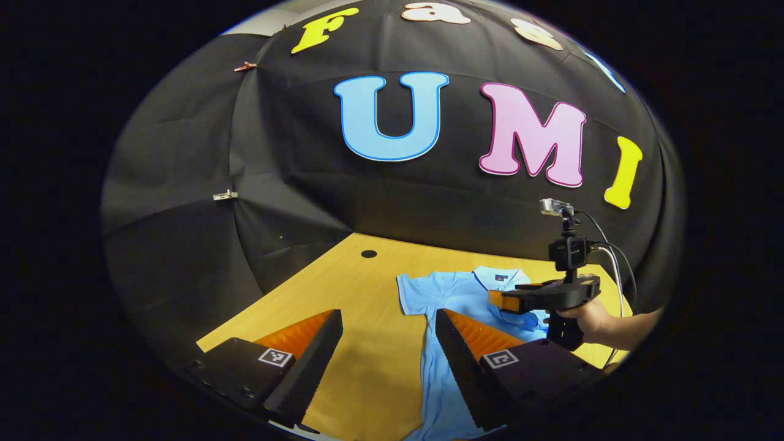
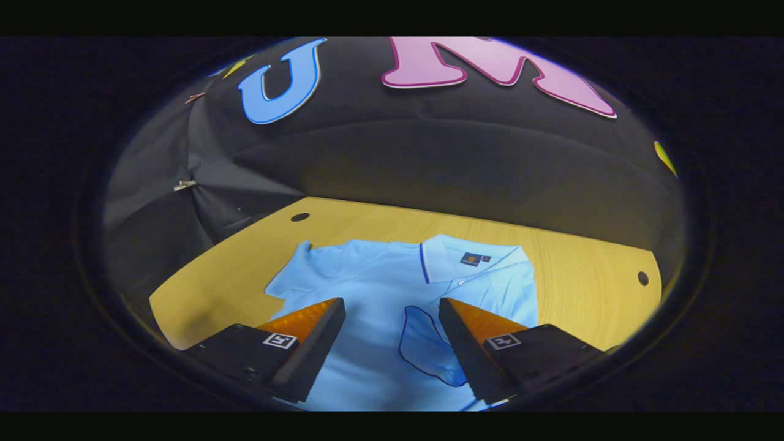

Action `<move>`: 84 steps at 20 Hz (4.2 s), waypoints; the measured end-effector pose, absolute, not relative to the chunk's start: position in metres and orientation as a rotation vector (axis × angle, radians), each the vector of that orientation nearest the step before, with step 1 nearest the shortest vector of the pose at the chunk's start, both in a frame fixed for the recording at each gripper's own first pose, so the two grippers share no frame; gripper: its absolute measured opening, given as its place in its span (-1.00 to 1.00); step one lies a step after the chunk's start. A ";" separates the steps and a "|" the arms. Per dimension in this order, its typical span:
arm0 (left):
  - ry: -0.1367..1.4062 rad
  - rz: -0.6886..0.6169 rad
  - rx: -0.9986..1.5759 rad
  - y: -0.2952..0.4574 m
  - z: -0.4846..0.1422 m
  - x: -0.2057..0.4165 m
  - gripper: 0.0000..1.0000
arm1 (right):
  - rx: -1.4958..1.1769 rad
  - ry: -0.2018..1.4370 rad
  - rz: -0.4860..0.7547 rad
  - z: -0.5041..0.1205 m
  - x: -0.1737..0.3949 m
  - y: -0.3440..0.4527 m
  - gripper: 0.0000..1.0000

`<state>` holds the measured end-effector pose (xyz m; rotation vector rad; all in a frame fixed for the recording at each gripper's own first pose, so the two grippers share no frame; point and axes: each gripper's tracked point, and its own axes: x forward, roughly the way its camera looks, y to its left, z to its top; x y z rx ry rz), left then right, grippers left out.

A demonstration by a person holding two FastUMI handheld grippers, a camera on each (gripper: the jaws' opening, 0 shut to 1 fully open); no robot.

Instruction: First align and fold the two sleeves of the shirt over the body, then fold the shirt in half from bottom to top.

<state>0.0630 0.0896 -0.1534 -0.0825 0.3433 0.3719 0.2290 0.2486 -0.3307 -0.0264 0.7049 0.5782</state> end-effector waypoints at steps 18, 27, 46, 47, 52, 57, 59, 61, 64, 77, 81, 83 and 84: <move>0.458 0.268 -0.166 0.159 -0.310 0.326 0.91 | 0.060 0.618 0.231 -0.286 0.180 -0.002 0.96; 0.615 0.272 -0.057 0.167 -0.371 0.373 0.89 | 0.148 0.665 0.137 -0.314 0.175 -0.043 0.96; 0.499 0.070 -0.013 0.051 -0.294 0.388 -0.87 | 0.140 0.676 0.132 -0.323 0.154 -0.034 0.96; 0.483 0.033 -0.019 0.028 -0.287 0.387 -0.87 | 0.155 0.680 0.131 -0.323 0.149 -0.033 0.96; 0.484 -0.197 -0.118 -0.092 -0.272 0.364 -0.66 | 0.180 0.693 0.117 -0.322 0.121 -0.030 0.96; 0.487 -0.314 -0.134 -0.131 -0.274 0.319 0.58 | 0.223 0.703 0.092 -0.319 0.078 -0.026 0.96; 0.482 -0.300 -0.112 -0.124 -0.270 0.289 0.89 | 0.234 0.708 0.094 -0.315 0.059 -0.020 0.97; 0.468 -0.273 -0.092 -0.107 -0.264 0.252 0.92 | 0.242 0.716 0.110 -0.311 0.040 -0.009 0.96; 0.475 -0.209 -0.061 -0.075 -0.260 0.187 0.93 | 0.237 0.734 0.144 -0.305 0.009 0.011 0.97; 0.734 -0.058 -0.054 -0.018 -0.356 -0.027 0.94 | 0.139 0.884 0.237 -0.330 -0.111 0.075 0.96; 0.777 -0.063 -0.016 -0.025 -0.376 -0.038 0.94 | 0.113 0.897 0.247 -0.339 -0.119 0.083 0.99; 0.815 -0.038 0.007 -0.025 -0.390 -0.043 0.94 | 0.101 0.903 0.229 -0.340 -0.120 0.080 0.83; 0.802 -0.030 0.034 -0.023 -0.388 -0.044 0.94 | 0.104 0.918 0.214 -0.342 -0.122 0.081 0.97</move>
